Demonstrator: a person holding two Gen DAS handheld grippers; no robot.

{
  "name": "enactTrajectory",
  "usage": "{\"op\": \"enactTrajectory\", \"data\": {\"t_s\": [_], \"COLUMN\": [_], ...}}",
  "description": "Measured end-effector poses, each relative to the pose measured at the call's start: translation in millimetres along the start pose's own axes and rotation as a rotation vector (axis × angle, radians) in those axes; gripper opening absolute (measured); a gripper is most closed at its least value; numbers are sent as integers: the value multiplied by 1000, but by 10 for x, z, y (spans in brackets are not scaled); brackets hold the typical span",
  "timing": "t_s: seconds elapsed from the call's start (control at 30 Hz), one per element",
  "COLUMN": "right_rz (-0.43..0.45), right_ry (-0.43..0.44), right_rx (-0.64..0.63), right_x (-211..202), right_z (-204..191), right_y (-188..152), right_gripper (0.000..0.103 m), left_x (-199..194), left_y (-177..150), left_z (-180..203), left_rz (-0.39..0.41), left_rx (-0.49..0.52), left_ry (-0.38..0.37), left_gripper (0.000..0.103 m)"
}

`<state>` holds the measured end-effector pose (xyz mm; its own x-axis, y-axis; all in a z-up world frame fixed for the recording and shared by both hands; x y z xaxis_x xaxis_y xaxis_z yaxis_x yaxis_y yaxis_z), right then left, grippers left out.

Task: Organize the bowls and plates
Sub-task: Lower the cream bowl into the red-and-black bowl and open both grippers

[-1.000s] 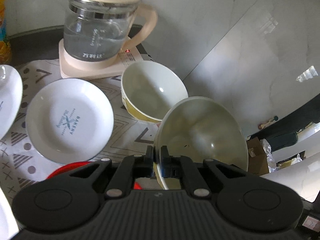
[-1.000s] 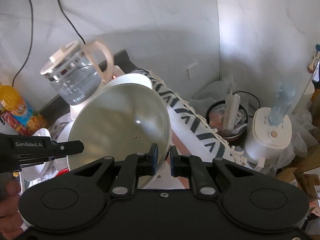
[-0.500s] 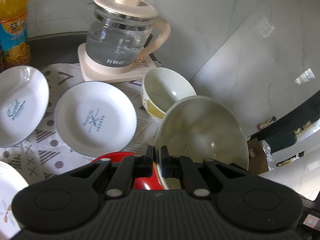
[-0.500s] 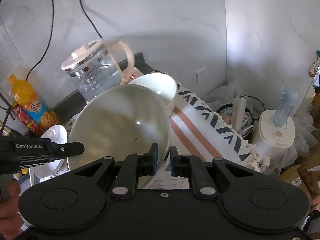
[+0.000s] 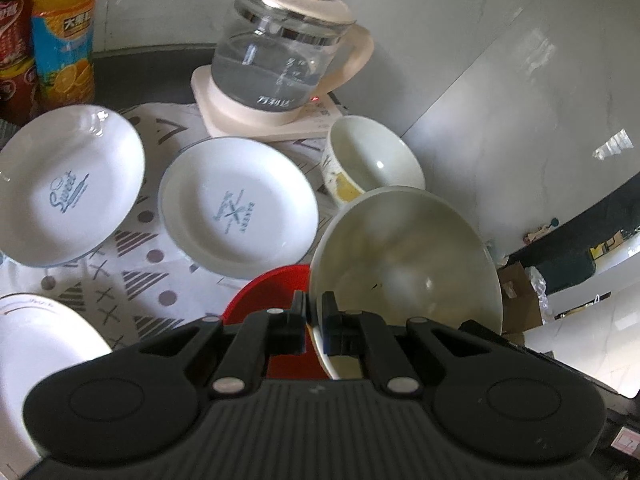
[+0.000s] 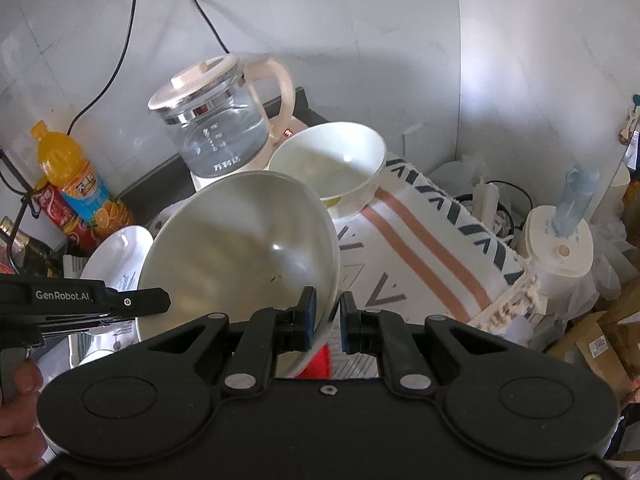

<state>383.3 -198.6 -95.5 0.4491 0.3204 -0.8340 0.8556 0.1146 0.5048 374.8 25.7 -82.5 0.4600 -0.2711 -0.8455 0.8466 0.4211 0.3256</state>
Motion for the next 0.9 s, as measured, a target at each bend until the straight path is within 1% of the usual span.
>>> {"op": "enactTrajectory", "data": {"t_s": [0.23,0.53,0.9], "right_rz": [-14,-35,-64], "right_ry": [-17,-44,-48], "right_rx": [-17,14,24], "right_x": [23,140,315], "right_z": [-132,-166,-127], "right_y": [-147,-297,-294], "right_gripper": [12,10,7], "left_x": [0,115,282], "left_y": [-92,-239,-325], "left_z": [-171,-310,-416], "left_rz": [-40,-108,-161], "left_rx": [2,-3,-43], "left_ry": [7,9,19], "left_gripper": [5,5,6]}}
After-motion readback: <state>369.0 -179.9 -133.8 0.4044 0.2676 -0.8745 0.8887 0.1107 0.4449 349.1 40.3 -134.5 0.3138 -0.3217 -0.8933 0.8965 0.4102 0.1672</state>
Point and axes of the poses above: each gripper's, at about its wrist camera, not at the fingertips, and x roughly the way its jaws point, z to its right, y to its top, the point moved 4 cm from there along x, roughly the way its jaws point, and after that the axes turned 7 degrees about -z, right-handed, at the moved point
